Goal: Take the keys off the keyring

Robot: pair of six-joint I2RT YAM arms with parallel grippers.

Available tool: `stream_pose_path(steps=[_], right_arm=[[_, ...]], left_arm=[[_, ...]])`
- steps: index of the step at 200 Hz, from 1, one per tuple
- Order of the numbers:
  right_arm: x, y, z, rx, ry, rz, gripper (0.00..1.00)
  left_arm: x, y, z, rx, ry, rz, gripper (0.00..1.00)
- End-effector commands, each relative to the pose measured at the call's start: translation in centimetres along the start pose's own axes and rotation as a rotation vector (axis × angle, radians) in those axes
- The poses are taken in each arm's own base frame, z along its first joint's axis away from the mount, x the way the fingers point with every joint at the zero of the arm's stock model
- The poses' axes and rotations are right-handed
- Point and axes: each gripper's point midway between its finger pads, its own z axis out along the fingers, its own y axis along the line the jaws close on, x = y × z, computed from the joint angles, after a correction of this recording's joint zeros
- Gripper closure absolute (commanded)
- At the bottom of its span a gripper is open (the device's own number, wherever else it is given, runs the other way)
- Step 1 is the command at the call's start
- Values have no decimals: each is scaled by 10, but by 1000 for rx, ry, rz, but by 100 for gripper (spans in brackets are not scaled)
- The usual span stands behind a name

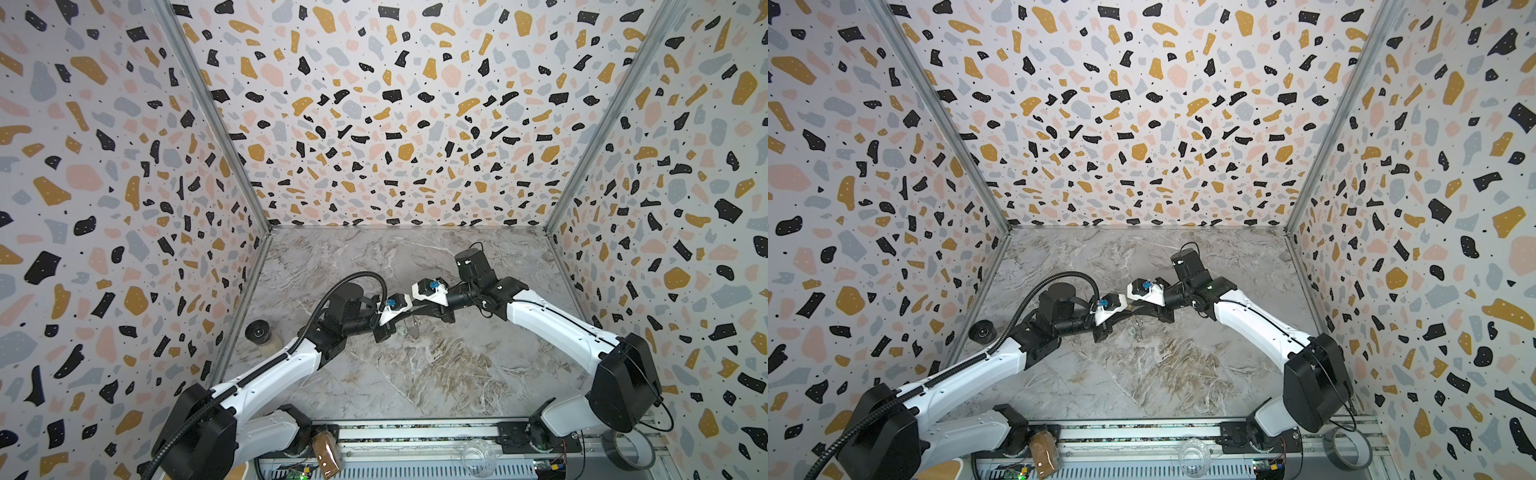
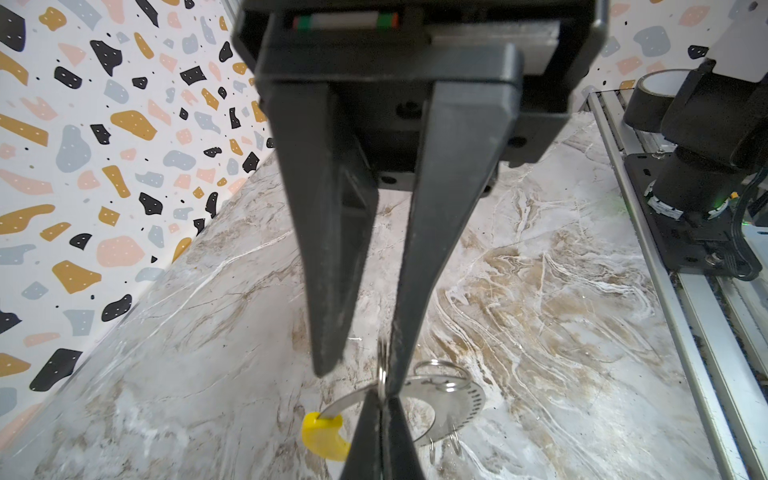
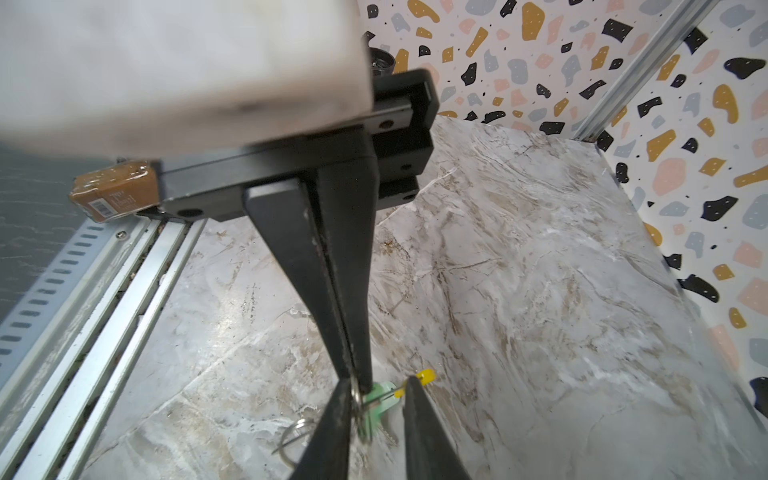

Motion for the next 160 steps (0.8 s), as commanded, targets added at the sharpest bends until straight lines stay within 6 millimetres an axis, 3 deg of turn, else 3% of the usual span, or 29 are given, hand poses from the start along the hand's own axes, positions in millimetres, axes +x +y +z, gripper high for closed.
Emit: stream_pose_path(steps=[1, 70, 160], right_arm=[[-14, -9, -23, 85, -11, -57, 67], [-4, -11, -50, 189, 41, -75, 66], [-1, 15, -22, 103, -29, -49, 76]], left_arm=[[-17, -2, -3, 8, -66, 43, 100], [-24, 0, -3, 5, -78, 59, 100], [-32, -3, -4, 23, -99, 74, 100]])
